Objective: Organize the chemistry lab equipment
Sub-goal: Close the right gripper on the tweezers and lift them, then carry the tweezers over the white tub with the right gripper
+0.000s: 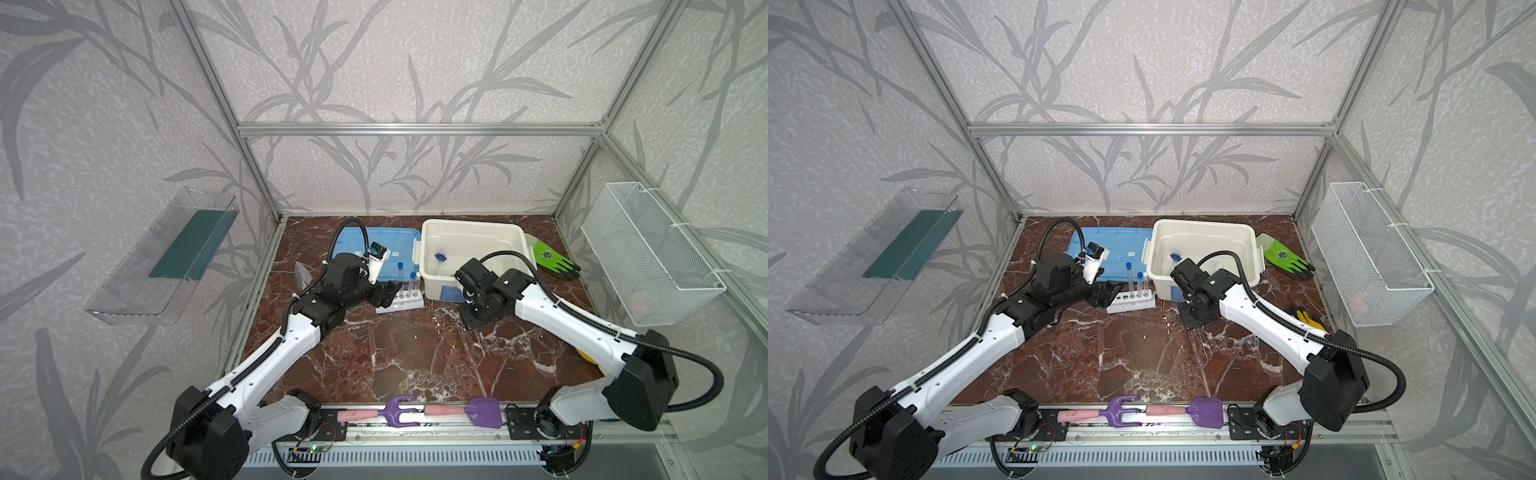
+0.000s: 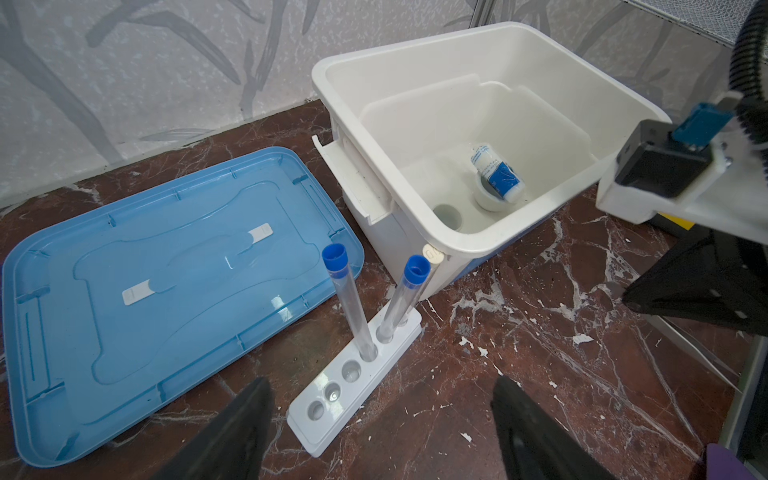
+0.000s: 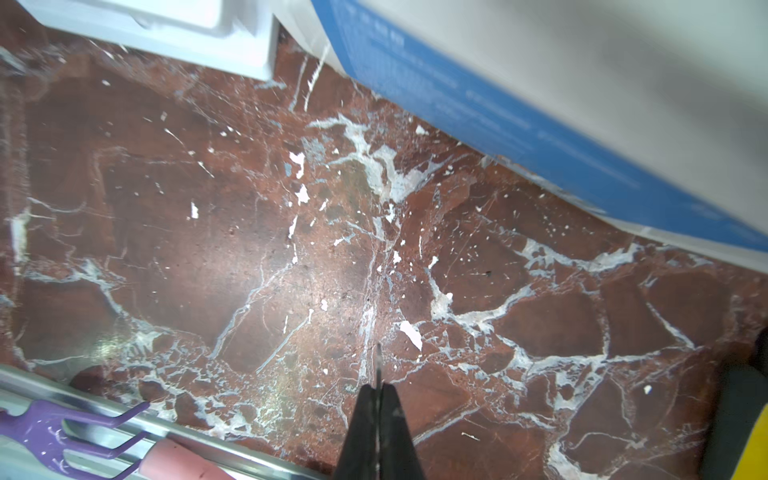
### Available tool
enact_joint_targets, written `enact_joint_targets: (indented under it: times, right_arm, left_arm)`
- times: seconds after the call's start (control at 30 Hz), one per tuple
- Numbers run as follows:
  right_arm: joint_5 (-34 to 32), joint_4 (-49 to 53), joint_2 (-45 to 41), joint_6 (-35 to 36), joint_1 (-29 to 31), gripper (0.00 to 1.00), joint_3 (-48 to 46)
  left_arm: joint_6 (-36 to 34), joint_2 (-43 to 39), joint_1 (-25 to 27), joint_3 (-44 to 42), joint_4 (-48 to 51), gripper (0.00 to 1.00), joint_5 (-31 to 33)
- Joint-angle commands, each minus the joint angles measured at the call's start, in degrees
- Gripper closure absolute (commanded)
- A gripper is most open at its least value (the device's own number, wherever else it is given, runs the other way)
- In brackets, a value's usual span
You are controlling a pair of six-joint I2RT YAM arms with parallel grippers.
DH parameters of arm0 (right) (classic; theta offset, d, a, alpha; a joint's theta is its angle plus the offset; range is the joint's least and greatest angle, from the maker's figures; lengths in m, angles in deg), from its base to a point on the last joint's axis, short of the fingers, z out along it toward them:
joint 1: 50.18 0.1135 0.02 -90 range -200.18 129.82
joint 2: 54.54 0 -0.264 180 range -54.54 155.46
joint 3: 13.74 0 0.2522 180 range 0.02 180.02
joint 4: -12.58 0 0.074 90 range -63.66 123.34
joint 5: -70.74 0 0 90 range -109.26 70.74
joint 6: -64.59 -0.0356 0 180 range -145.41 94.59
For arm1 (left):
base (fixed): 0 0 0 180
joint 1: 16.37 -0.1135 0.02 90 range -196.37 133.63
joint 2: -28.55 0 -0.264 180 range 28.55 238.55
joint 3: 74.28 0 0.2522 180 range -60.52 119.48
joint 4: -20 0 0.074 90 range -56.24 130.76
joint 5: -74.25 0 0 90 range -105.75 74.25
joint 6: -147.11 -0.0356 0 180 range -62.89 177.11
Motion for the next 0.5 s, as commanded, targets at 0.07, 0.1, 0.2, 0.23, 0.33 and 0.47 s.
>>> enact_joint_targets:
  times: [0.07, 0.1, 0.2, 0.23, 0.33, 0.47]
  right_arm:
    - [-1.53, 4.23, -3.23, 1.99, -1.76, 1.0, 7.08]
    - [-1.19, 4.95, -3.11, 2.19, -2.5, 1.0, 9.05]
    - [-2.04, 6.13, -2.45, 3.71, -4.36, 1.0, 14.21]
    - [-1.97, 6.39, -1.99, 3.98, -5.31, 1.0, 15.89]
    - [-0.83, 5.93, 0.01, 4.25, -8.67, 1.0, 21.24]
    - [1.87, 2.35, 3.65, 2.64, -12.73, 0.99, 27.41]
  left_arm:
    - [0.67, -0.78, -0.18, -0.35, -0.99, 0.17, -0.54]
    - [0.67, -0.94, -0.18, -0.39, -0.92, 0.17, -0.47]
    - [0.58, -1.33, -0.26, -0.56, -0.97, 0.17, -0.1]
    - [0.58, -1.35, -0.29, -0.58, -1.07, 0.17, -0.1]
    - [0.58, -1.26, -0.54, -0.31, -0.91, 0.17, -0.36]
    - [0.82, -1.61, -0.81, -0.48, -1.23, 0.17, -0.19]
